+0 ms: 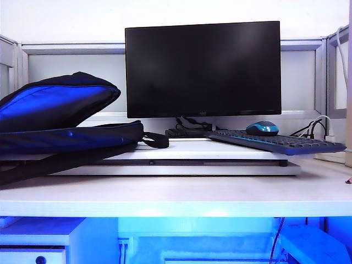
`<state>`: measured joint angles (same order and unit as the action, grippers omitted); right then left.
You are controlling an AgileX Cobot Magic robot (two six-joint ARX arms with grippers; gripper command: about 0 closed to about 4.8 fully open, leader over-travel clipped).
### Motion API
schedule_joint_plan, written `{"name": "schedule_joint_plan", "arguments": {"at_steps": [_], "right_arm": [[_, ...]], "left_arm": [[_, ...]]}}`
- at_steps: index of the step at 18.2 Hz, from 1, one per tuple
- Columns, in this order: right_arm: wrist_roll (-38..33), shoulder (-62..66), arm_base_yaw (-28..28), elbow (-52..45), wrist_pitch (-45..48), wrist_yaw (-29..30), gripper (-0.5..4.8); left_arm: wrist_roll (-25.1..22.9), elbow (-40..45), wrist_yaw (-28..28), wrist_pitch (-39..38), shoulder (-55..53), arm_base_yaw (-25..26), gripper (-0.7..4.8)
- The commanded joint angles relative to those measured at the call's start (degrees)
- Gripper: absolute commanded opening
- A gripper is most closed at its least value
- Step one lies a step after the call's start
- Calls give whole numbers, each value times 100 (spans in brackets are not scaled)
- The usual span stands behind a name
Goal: Pick up the book on the desk and put it into the open backpack.
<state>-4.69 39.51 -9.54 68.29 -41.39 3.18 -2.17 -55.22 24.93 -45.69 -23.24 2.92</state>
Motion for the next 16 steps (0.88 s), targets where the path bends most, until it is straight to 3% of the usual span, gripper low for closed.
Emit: {"name": "schedule_joint_plan", "arguments": {"at_steps": [1,4,6,9,16], "right_arm": [[-138,-380,-2,-761,330,-52,322],[-295,-769,-2,-1344,656,-68,322],[-295,-1169,-2,-1784,876,-72,274],[-490,-1366,-2,-2354,977,-68,274],[-671,-1926,-2,-3724,1753,-221,265]], "left_arm": [[313,470,-11,468,111,4,335],[750,1080,70,992,619,4,335],[973,1543,-35,979,1554,4,328],[970,1974,-509,970,2302,4,326],[662,2306,-1325,833,2299,4,307]]}}
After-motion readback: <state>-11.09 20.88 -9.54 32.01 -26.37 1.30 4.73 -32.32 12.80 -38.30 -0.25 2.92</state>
